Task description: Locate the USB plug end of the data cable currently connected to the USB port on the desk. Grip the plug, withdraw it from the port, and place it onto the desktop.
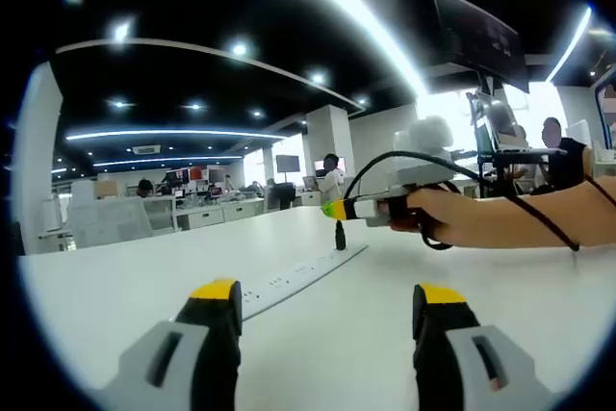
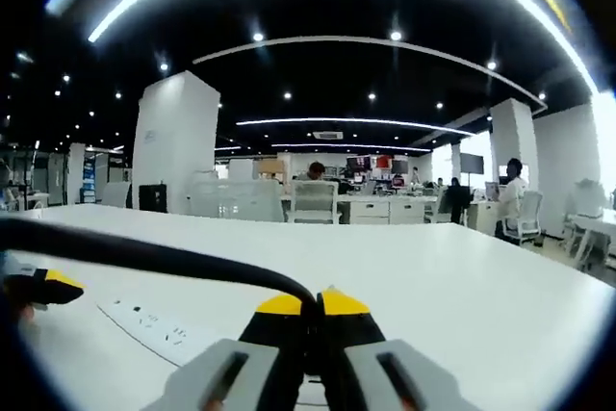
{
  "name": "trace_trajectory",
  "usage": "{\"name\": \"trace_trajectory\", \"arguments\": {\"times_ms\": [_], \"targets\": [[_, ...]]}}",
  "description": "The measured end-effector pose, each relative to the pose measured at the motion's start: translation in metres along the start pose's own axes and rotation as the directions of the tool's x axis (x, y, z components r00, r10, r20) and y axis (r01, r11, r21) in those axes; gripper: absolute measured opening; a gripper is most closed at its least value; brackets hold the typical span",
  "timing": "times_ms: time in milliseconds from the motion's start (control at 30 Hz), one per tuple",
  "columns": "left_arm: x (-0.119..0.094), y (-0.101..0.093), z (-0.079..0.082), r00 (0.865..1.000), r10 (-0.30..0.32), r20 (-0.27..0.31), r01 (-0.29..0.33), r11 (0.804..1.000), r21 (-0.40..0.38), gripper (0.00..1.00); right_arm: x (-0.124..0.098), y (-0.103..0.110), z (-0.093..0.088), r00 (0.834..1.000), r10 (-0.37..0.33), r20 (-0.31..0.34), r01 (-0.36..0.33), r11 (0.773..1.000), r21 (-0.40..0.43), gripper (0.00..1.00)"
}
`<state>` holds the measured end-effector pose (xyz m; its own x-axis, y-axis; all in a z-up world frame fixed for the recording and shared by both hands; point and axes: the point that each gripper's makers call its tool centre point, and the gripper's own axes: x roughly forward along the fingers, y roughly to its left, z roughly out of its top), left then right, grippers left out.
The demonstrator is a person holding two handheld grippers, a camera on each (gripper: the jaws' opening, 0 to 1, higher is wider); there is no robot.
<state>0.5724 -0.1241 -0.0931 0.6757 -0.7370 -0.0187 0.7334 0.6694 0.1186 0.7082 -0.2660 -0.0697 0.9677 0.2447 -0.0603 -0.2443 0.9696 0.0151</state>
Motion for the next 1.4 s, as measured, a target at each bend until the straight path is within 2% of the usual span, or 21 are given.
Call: {"name": "trace_trajectory", "arguments": {"times_ms": [67,133,167,200,300,433,567,633,667,700,833,933,1033,1100,1133,1200,1233,1267,1400], "targets": [[0.0,0.0,0.0,1.0,0.0,0.0,0.0,1.0,-0.001,0.72,0.0,-0.003,0.0,1.0,-0.001,0.007,0.001,1.0,0.026,0.05],[0.0,0.0,0.0,1.0,0.0,-0.001,0.0,1.0,-0.001,0.72,0.001,-0.01,0.0,1.0,-0.01,0.016,0.008,0.992,0.123,0.05],[0.0,0.0,0.0,1.0,0.0,-0.002,0.0,1.0,0.0,0.73,0.006,-0.014,0.0,1.0,0.015,0.023,-0.02,0.977,0.212,0.05],[-0.001,0.0,0.0,1.0,0.0,-0.002,0.0,1.0,0.0,0.73,0.008,-0.016,0.0,1.0,0.013,0.027,-0.019,0.971,0.237,0.05],[-0.001,0.0,0.0,1.0,0.0,0.0,0.0,1.0,-0.003,0.73,0.006,-0.008,0.0,1.0,0.004,0.016,-0.006,0.992,0.127,0.05],[-0.001,-0.001,0.0,1.0,0.0,0.0,0.0,1.0,0.0,0.73,0.005,-0.009,0.0,1.0,-0.002,0.016,-0.001,0.989,0.146,0.05],[-0.001,0.0,0.001,1.0,0.002,0.002,-0.002,1.0,-0.008,0.73,0.006,-0.002,0.0,1.0,-0.015,0.003,0.015,0.993,0.119,0.05],[-0.001,0.0,0.001,1.0,0.002,0.002,-0.002,1.0,-0.008,0.73,0.008,0.002,0.001,1.0,-0.012,-0.01,0.013,0.998,0.064,0.05],[0.0,0.0,0.001,1.0,0.001,0.002,-0.001,1.0,-0.006,0.73,0.009,-0.001,0.002,0.999,-0.039,-0.022,0.039,0.999,-0.002,0.05],[0.0,0.0,0.001,1.0,0.002,0.002,-0.002,1.0,-0.006,0.73,0.009,0.001,0.002,0.999,-0.037,-0.026,0.036,0.999,-0.02,0.05],[0.0,0.001,0.001,1.0,0.002,0.003,-0.002,1.0,-0.008,0.73,0.008,0.001,0.001,1.0,-0.012,-0.013,0.013,0.998,0.054,0.05],[0.0,0.001,0.0,1.0,0.002,0.003,-0.002,1.0,-0.01,0.73,0.007,0.002,0.0,1.0,-0.004,-0.009,0.004,0.999,0.049,0.05],[0.0,0.0,0.0,1.0,0.001,0.001,-0.001,1.0,-0.007,0.73,0.008,-0.005,0.002,1.0,0.001,-0.008,0.0,0.998,0.059,0.05],[0.0,0.0,0.0,1.0,0.002,0.001,-0.001,1.0,-0.007,0.73,0.007,-0.013,0.001,1.0,0.004,0.011,-0.006,0.984,0.177,0.05],[0.0,0.0,0.0,1.0,0.002,0.001,-0.001,1.0,-0.007,0.73,0.007,-0.015,0.001,1.0,0.0,0.013,-0.002,0.982,0.188,0.05],[0.0,0.0,0.0,1.0,0.001,0.001,-0.001,1.0,-0.006,0.73,0.008,-0.013,0.0,1.0,0.002,0.014,-0.005,0.98,0.197,0.05],[0.0,0.0,0.0,1.0,0.001,0.001,-0.001,1.0,-0.005,0.73,0.009,-0.011,0.001,1.0,-0.005,0.0,0.005,0.993,0.119,0.05],[0.0,0.0,0.0,1.0,0.001,0.001,-0.001,1.0,-0.005,0.73,0.01,-0.01,0.001,1.0,-0.008,-0.008,0.009,0.996,0.091,0.05],[0.0,0.0,0.0,1.0,0.001,0.0,-0.001,1.0,-0.004,0.73,0.009,-0.005,0.002,1.0,-0.004,-0.012,0.005,0.996,0.09,0.05]]}}
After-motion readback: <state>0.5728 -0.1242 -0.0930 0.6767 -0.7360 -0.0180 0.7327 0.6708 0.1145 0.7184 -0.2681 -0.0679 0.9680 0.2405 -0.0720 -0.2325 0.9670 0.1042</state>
